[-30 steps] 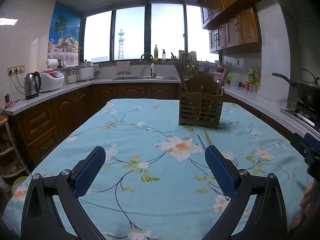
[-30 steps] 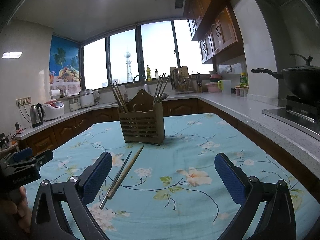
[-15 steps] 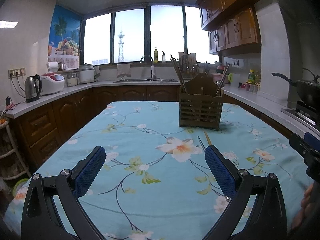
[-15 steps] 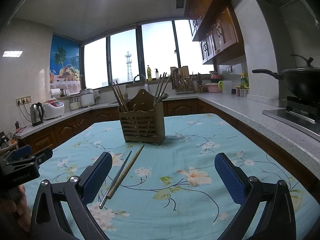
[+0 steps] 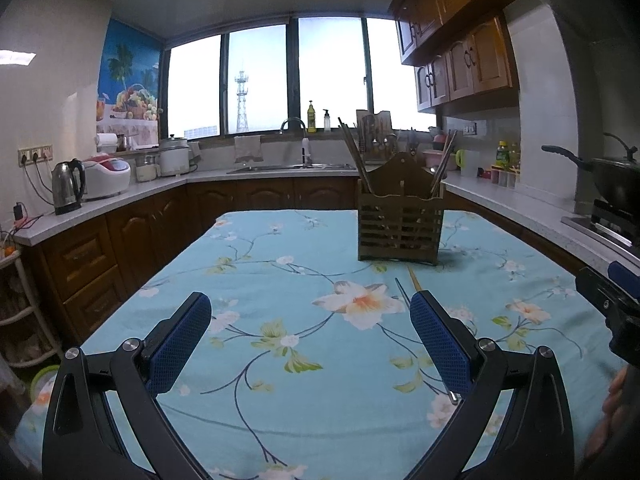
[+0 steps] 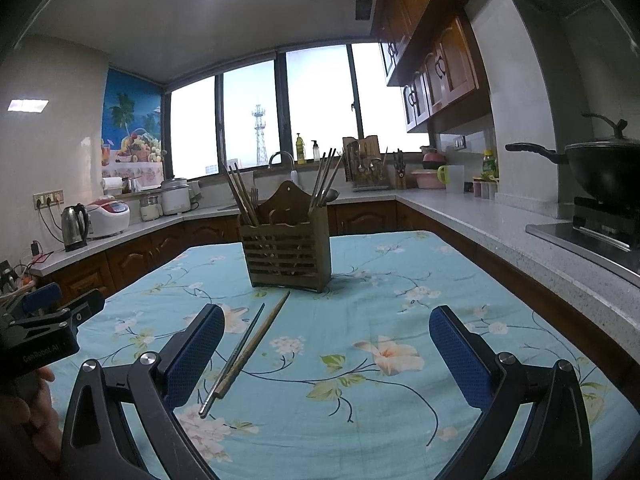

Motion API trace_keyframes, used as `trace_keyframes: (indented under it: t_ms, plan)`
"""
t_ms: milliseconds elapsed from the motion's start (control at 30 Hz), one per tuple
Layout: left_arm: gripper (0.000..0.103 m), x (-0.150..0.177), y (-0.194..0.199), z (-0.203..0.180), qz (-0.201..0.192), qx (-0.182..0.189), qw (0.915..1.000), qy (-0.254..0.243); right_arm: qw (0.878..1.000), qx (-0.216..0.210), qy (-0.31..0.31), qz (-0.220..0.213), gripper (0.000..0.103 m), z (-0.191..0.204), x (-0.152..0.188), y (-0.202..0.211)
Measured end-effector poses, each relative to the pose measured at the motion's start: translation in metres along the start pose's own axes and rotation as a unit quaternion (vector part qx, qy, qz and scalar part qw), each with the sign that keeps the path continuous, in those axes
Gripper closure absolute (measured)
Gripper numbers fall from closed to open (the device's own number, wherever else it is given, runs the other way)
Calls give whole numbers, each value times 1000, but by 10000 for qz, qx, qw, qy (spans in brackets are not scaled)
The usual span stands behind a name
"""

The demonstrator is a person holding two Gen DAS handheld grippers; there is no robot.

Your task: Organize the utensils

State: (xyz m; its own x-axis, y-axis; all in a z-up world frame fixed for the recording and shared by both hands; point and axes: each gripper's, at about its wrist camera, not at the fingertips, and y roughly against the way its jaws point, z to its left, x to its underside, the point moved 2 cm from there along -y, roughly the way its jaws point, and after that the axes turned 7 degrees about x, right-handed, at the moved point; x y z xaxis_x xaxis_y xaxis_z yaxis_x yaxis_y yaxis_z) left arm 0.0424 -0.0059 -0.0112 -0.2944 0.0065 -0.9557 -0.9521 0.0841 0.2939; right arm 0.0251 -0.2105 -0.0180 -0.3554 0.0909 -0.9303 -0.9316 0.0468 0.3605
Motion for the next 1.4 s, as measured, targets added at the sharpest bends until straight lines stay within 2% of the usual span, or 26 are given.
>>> trace_keyframes:
  t_ms: [1400]
  plan:
    - [1, -1, 5, -2, -38, -50, 9999, -102, 10000, 3, 27, 18, 0, -2, -1, 2]
